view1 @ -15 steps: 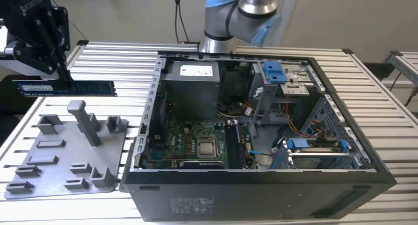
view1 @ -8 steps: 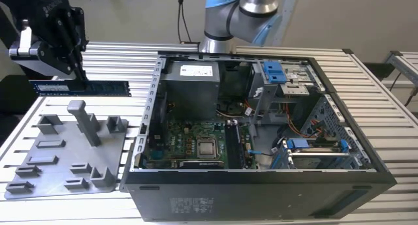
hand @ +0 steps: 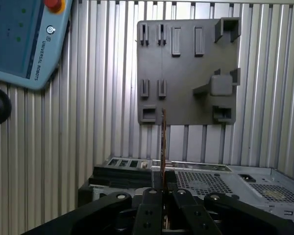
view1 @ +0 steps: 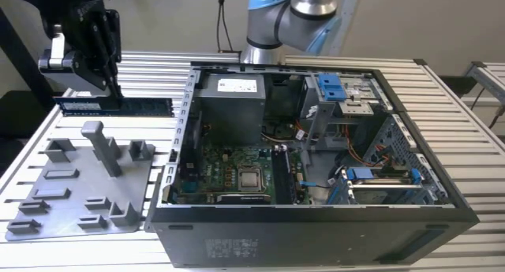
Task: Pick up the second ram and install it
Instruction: 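Pick up the second ram and move it above second insertion slot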
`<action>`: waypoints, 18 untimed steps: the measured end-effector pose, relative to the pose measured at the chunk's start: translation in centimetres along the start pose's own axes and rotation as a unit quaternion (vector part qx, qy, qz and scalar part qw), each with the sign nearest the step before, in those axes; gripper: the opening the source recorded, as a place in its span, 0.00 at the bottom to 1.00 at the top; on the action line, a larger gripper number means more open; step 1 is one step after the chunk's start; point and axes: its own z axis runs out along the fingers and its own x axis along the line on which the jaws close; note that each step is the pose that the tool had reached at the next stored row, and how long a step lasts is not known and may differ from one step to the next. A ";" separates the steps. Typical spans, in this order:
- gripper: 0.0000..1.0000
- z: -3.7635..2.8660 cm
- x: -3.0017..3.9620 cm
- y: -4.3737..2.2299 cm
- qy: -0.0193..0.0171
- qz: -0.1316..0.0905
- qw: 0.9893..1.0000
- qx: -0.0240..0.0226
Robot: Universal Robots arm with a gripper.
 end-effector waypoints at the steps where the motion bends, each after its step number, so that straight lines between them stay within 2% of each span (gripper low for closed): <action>1: 0.14 0.00 0.01 -0.27 0.000 0.000 1.000 0.000; 6: 0.14 -0.01 0.05 -1.91 0.000 0.000 1.000 -0.002; 18: 0.14 -0.01 0.17 -6.46 0.000 0.000 1.000 -0.005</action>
